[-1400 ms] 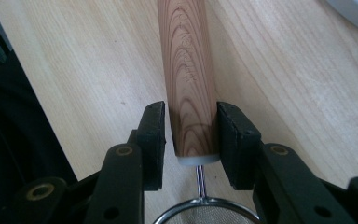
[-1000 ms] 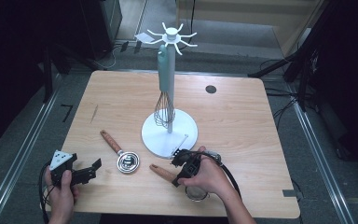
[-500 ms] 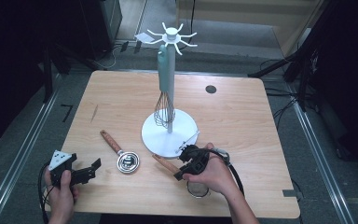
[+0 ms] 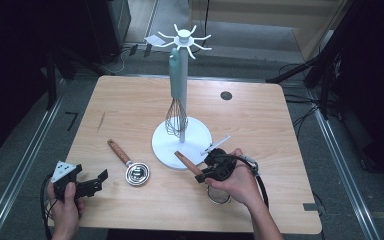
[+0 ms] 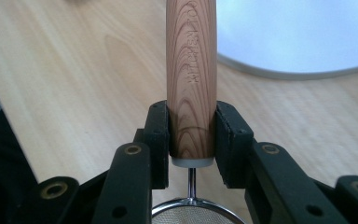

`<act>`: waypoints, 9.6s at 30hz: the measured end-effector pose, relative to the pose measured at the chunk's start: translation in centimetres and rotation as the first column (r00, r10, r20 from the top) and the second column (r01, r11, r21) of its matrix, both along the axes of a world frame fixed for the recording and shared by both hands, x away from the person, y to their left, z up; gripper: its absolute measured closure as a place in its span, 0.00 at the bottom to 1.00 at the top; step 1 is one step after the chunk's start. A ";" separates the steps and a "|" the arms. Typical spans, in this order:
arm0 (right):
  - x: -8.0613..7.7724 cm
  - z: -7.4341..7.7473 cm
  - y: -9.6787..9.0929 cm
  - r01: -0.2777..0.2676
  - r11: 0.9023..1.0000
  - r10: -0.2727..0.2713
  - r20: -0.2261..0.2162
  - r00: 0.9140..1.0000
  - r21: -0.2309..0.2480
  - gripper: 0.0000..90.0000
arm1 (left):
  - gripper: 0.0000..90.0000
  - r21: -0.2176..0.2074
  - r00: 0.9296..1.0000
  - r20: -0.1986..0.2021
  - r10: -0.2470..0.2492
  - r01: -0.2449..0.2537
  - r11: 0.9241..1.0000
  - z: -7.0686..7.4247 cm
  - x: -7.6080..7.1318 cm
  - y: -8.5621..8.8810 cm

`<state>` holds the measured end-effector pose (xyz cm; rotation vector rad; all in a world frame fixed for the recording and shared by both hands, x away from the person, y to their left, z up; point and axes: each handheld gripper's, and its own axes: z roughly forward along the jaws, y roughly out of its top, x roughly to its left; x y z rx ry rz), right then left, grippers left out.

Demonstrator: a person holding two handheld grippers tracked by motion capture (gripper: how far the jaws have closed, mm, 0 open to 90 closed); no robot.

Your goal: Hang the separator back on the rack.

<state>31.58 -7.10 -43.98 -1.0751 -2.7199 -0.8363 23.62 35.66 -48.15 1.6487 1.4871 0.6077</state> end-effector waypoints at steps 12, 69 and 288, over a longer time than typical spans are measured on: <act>0.8 0.5 -2.5 0.089 0.994 -0.093 0.056 0.994 0.067 0.78 | 0.00 0.011 1.000 0.002 -0.003 0.003 1.000 -0.1 0.0 -0.1; -0.6 4.3 -4.9 0.137 0.889 -0.331 0.406 0.852 0.436 0.78 | 0.00 0.021 1.000 0.010 0.007 -0.007 1.000 -0.1 0.0 -0.3; 0.1 17.9 -0.6 -0.057 0.721 -0.544 0.616 0.570 0.690 1.00 | 0.00 0.034 0.994 0.032 0.100 -0.101 0.994 -0.2 0.5 -0.6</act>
